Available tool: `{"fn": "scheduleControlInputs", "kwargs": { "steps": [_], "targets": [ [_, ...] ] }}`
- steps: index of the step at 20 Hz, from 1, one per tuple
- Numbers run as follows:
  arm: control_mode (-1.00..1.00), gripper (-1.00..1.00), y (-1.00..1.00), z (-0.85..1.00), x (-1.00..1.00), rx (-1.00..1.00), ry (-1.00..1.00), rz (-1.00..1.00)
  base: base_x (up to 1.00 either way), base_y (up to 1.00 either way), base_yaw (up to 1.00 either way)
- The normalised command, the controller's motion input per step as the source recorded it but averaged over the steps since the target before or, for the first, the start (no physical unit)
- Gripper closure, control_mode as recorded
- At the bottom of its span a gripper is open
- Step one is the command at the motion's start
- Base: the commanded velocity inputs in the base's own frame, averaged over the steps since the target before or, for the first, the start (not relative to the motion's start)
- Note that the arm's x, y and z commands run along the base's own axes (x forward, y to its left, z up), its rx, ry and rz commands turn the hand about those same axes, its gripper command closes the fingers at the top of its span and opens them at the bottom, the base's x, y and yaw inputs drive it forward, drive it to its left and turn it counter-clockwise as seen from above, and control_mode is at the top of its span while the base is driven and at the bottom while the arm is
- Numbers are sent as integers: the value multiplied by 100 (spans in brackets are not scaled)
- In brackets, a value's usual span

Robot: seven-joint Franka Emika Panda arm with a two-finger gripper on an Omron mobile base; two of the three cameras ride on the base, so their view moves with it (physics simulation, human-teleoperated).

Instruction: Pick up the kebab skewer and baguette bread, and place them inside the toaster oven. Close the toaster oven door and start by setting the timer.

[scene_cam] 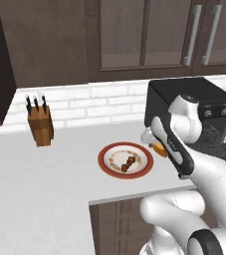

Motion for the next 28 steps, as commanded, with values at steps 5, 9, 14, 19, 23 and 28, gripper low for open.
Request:
{"fn": "scheduleControlInputs", "kwargs": {
  "steps": [5,9,14,19,23,28],
  "targets": [
    [-100,100,-99,4,-42,-5,2,0,0,0,0],
    [-100,100,-97,0,-11,-4,4,0,0,0,0],
    [-100,100,-71,0,2,0,2,0,0,0,0],
    [-100,100,-43,1,6,0,1,0,0,0,0],
    [-100,100,-10,1,1,0,0,0,0,0,0],
    [-100,100,0,0,24,0,0,0,0,0,0]
  ]
}}
